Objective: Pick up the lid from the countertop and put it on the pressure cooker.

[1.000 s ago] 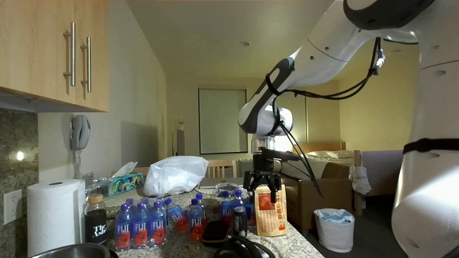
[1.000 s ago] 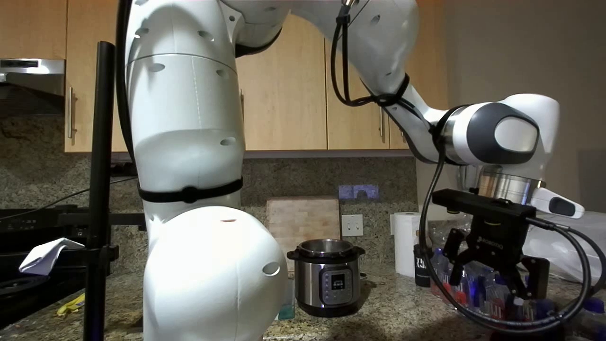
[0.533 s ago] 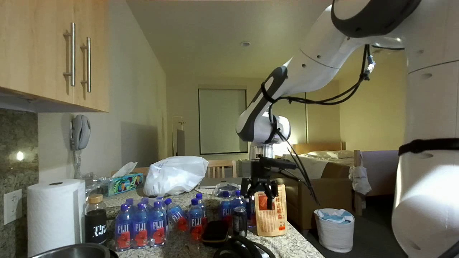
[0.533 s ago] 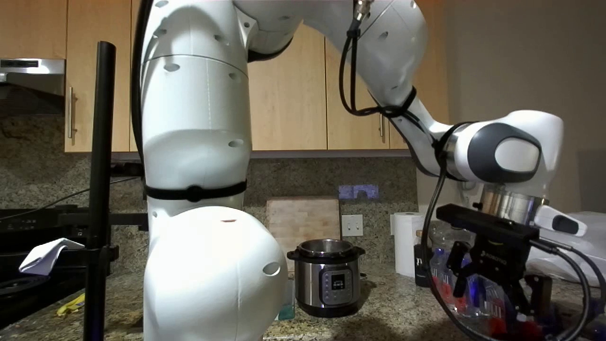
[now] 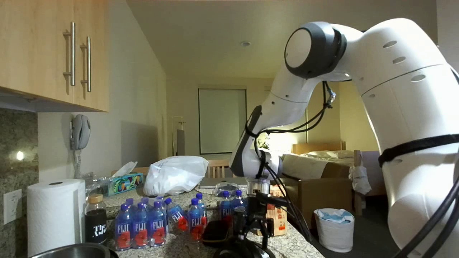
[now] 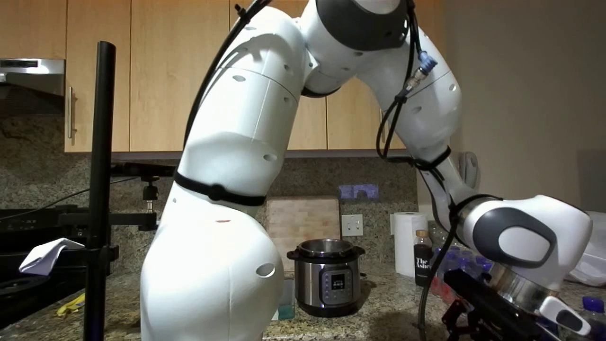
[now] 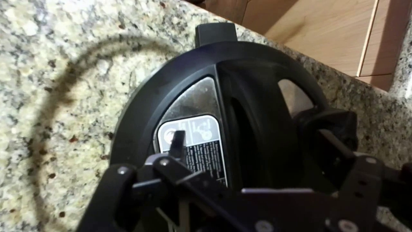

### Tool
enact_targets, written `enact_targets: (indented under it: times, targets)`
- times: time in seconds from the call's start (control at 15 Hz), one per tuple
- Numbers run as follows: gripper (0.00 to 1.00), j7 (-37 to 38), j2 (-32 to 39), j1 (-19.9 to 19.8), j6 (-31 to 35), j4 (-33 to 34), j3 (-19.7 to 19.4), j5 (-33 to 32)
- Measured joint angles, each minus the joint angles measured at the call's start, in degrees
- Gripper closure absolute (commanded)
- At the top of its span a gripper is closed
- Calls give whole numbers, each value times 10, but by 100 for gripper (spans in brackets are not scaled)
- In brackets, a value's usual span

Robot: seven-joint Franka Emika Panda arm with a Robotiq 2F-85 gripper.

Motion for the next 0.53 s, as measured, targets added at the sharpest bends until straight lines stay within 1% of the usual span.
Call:
enact_targets:
  times: [0.13,0.27,0.4,0.53]
  targets:
    - [0,-39,27,-25,-3,16,16,33]
    - [0,-79,37,-54,-18,30,29,62]
    - [0,-122,40,-79,-45,41,37,89]
    - [0,-157,42,-92,-74,52,40,105]
